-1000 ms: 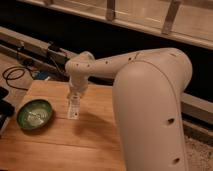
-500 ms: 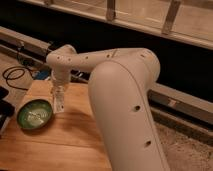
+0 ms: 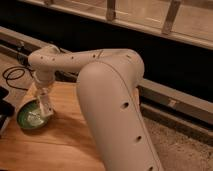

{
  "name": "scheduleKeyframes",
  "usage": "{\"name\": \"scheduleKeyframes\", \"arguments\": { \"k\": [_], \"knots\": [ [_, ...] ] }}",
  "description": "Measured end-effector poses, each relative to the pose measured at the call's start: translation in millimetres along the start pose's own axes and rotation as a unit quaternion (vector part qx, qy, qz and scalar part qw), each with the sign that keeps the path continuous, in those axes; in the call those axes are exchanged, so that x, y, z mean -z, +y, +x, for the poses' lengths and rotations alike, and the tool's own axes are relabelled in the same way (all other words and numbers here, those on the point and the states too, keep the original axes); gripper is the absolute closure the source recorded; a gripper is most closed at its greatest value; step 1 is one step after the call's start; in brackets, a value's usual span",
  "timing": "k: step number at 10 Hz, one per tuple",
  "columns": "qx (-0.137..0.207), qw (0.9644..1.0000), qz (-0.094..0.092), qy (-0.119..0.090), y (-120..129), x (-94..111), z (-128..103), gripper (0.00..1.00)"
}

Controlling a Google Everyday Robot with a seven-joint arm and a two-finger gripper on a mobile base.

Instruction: Place the bottle in the ceramic bowl

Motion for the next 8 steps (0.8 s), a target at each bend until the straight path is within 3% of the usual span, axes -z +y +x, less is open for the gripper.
{"name": "scheduleKeyframes", "arguments": {
  "k": [2, 4, 6, 8],
  "knots": [
    [0.015, 0.9991, -0.038, 0.007, 24.2, -22.4, 0.6, 1.00],
    [0.016, 0.9941, -0.107, 0.001, 46.6, -46.5, -9.4, 0.96],
    [0.012, 0.9922, -0.124, -0.003, 47.1, -49.5, -12.5, 1.00],
    [0.014, 0.9920, -0.125, -0.002, 49.6, -49.7, -12.7, 0.90]
  ]
}}
